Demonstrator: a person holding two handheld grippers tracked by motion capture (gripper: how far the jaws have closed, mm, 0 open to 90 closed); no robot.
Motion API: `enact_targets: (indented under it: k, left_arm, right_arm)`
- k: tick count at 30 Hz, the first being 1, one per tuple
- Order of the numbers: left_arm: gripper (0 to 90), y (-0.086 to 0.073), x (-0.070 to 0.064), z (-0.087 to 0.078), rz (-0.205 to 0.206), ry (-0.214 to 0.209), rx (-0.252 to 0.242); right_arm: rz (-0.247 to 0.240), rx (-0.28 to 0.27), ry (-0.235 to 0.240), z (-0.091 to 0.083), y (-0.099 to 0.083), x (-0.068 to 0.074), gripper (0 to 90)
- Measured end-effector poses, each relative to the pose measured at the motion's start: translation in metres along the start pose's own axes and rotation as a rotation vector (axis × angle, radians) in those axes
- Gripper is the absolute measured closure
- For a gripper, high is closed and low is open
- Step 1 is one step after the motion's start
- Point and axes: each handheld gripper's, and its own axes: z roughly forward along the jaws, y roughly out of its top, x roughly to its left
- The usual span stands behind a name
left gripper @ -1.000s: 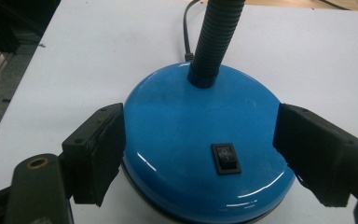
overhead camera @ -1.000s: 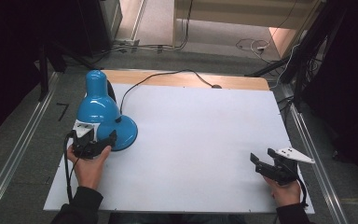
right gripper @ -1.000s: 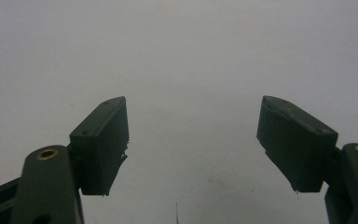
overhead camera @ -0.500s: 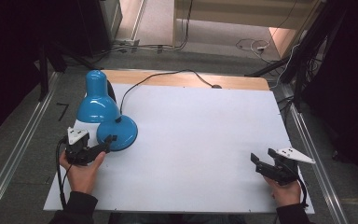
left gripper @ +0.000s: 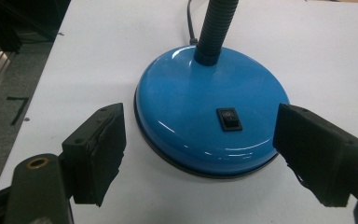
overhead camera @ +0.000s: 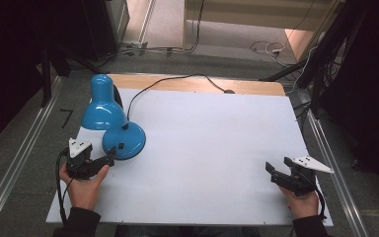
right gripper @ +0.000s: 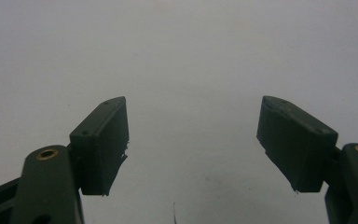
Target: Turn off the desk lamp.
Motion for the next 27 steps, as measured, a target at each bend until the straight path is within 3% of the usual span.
enact_targets:
  k: [27]
  left_arm:
    - [18.5, -0.008, 0.002, -0.013, 0.009, 0.007, 0.012]
  right_arm:
    - [0.003, -0.004, -0.008, -0.001, 0.0, -0.001, 23.7]
